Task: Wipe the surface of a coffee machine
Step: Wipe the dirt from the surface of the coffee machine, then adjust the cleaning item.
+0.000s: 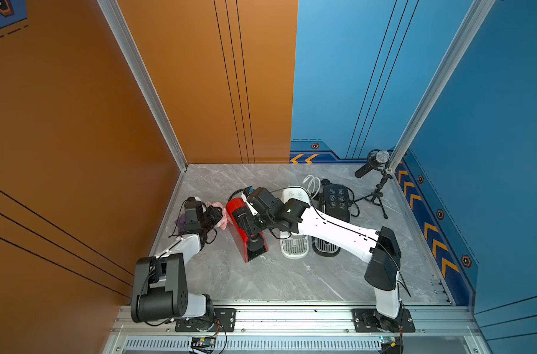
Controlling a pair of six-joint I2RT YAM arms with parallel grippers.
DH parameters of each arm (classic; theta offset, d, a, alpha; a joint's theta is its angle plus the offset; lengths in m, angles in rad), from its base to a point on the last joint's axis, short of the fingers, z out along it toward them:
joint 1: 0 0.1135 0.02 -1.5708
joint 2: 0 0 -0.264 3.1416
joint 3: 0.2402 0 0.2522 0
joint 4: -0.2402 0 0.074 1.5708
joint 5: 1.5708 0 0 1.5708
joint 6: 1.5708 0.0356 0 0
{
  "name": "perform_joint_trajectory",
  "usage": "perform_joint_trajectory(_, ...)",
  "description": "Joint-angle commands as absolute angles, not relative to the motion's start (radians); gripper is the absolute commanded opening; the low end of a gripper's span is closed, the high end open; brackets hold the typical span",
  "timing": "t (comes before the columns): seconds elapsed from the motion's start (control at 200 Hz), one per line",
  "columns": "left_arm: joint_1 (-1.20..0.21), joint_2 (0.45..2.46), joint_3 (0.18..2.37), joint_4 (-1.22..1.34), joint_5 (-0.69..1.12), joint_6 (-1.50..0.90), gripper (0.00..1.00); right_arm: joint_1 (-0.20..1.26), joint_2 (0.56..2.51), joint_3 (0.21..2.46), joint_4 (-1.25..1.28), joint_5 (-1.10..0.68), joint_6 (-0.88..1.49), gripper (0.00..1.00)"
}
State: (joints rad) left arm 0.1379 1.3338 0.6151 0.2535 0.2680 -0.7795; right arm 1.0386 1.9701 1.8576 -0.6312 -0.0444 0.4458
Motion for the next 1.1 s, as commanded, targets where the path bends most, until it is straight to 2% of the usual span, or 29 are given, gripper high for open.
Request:
perform_joint_trajectory(0.0, 0.122, 1.200, 0.672, 0.005, 0.235, -0.766, 0.00, 1.061, 1.984, 1.845, -0.744, -0.084, 0.460, 0.68)
perform_joint_trajectory(0.065, 0.121, 1.120, 0.709, -0.113, 0.173, -0.741, 0.00, 1.056, 1.978, 1.861, -0.744, -0.085, 0.466, 0.69)
perform_joint_trajectory(0.205, 0.138, 0.983, 0.729, -0.245, 0.157, -0.721, 0.00, 1.049, 1.956, 1.890, -0.744, -0.099, 0.471, 0.73)
perform_joint_trajectory(0.37, 0.145, 0.869, 0.713, -0.288, 0.189, -0.709, 0.00, 1.051, 1.909, 1.908, -0.742, -0.113, 0.437, 0.80)
perform_joint_trajectory(0.48, 0.150, 0.809, 0.714, -0.321, 0.186, -0.688, 0.00, 1.054, 1.884, 1.917, -0.744, -0.117, 0.415, 0.81)
perform_joint_trajectory(0.691, 0.153, 0.756, 0.755, -0.323, 0.329, -0.619, 0.00, 1.049, 1.790, 1.907, -0.744, -0.149, 0.395, 0.80)
perform_joint_trajectory(0.886, 0.148, 0.694, 0.804, -0.319, 0.434, -0.540, 0.00, 1.010, 1.734, 1.876, -0.697, -0.301, 0.403, 0.76)
perform_joint_trajectory(1.096, 0.096, 0.666, 0.812, -0.221, 0.590, -0.521, 0.00, 0.989, 1.768, 1.859, -0.554, -0.514, 0.481, 0.72)
